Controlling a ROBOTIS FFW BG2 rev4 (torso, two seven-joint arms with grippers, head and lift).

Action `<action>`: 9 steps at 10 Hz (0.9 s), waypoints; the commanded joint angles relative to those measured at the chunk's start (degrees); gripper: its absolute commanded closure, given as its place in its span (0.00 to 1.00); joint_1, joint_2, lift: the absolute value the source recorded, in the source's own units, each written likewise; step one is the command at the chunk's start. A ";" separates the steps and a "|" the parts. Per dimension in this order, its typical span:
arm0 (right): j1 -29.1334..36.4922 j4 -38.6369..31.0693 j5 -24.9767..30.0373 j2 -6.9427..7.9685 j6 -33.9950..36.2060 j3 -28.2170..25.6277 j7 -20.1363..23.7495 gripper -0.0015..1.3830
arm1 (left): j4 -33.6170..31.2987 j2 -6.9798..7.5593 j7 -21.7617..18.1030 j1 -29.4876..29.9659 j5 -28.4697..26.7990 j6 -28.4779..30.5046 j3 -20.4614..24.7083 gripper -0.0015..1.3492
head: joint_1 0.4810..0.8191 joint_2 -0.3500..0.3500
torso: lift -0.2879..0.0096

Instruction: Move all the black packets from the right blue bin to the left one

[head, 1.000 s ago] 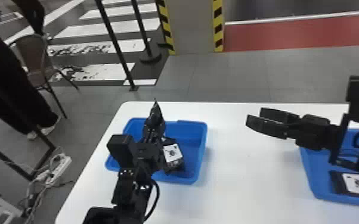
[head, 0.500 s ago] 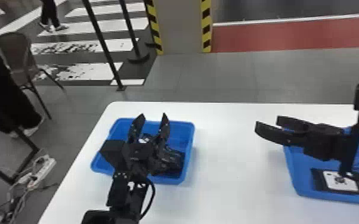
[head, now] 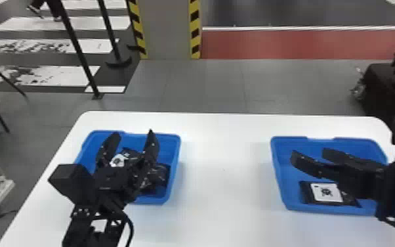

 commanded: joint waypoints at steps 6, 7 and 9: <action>-5.03 17.03 4.37 -4.30 5.17 -3.80 0.01 0.12 | -0.86 1.37 0.01 0.14 2.12 0.83 -1.95 0.23 | 0.63 0.35 | 0.60; -4.75 17.32 4.90 -4.39 6.44 -3.89 -1.05 0.12 | -0.86 1.37 -0.08 0.28 2.12 0.69 -2.04 0.23 | 0.63 0.34 | 0.60; -3.91 16.61 5.08 -4.30 8.27 -5.21 -3.77 0.12 | -0.86 1.28 -0.08 0.56 2.12 0.83 -1.77 0.23 | 0.63 0.31 | 0.60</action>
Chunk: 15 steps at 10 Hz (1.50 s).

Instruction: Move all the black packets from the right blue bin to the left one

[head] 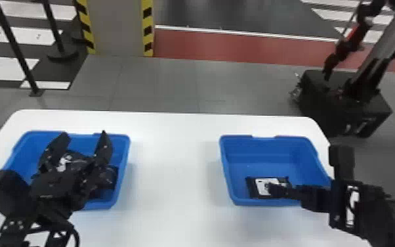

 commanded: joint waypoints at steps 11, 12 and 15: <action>-7.78 1.45 0.30 0.93 0.24 -1.83 -7.13 0.13 | -0.03 -0.15 0.00 0.39 0.09 1.01 0.25 0.23 | 0.63 0.26 | 0.60; -8.34 0.88 0.56 0.93 2.07 -1.47 -8.28 0.13 | -0.03 -0.15 0.00 0.39 0.09 1.01 0.25 0.23 | 0.63 0.25 | 0.60; -12.84 7.78 2.23 0.93 5.30 -0.16 -9.33 0.13 | -0.03 -0.15 -0.09 0.39 0.09 0.87 0.25 0.23 | 0.63 0.25 | 0.60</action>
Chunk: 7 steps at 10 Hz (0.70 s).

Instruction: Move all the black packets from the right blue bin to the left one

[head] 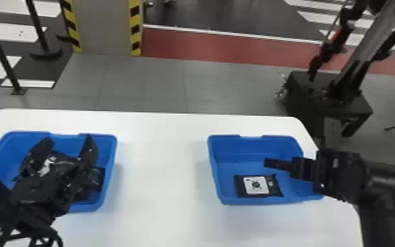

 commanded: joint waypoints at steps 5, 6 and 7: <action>-2.34 2.54 0.65 0.61 7.03 0.71 -1.04 0.17 | -0.03 0.00 -0.03 0.15 0.09 -0.22 0.09 0.23 | 0.63 0.26 | 0.60; -2.34 2.68 0.74 0.61 7.73 0.71 -1.30 0.17 | -0.03 0.00 -0.03 0.15 0.09 -0.22 0.09 0.23 | 0.63 0.26 | 0.60; -2.34 3.53 0.65 0.70 8.15 0.71 -1.39 0.17 | 0.11 0.00 -0.03 0.29 0.09 -0.22 0.18 0.23 | 0.63 0.26 | 0.60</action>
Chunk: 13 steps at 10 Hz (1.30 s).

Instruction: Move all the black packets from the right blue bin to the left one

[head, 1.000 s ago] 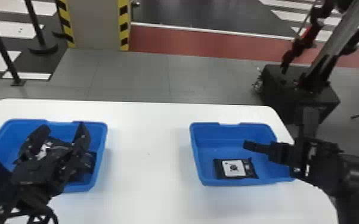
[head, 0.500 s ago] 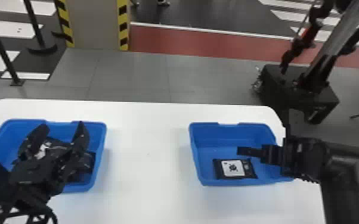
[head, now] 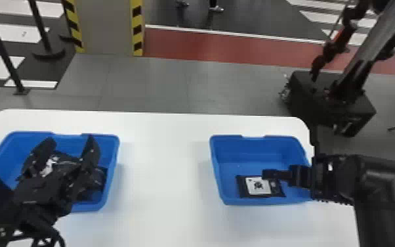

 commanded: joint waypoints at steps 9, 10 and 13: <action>1.54 2.81 -2.96 0.13 -3.23 -0.02 -0.61 0.84 | 0.06 -0.09 -0.01 0.21 0.46 -0.15 0.20 0.23 | 0.63 0.28 | 0.60; 2.11 3.37 -4.63 0.13 -5.20 -0.02 -0.61 0.84 | 0.06 -0.09 -0.01 0.21 0.55 -0.30 0.20 0.23 | 0.63 0.28 | 0.60; 8.01 -3.24 -10.52 0.30 -9.56 -0.02 -1.40 0.84 | 0.06 -0.09 -0.01 0.35 0.81 -0.72 0.02 0.23 | 0.63 0.30 | 0.60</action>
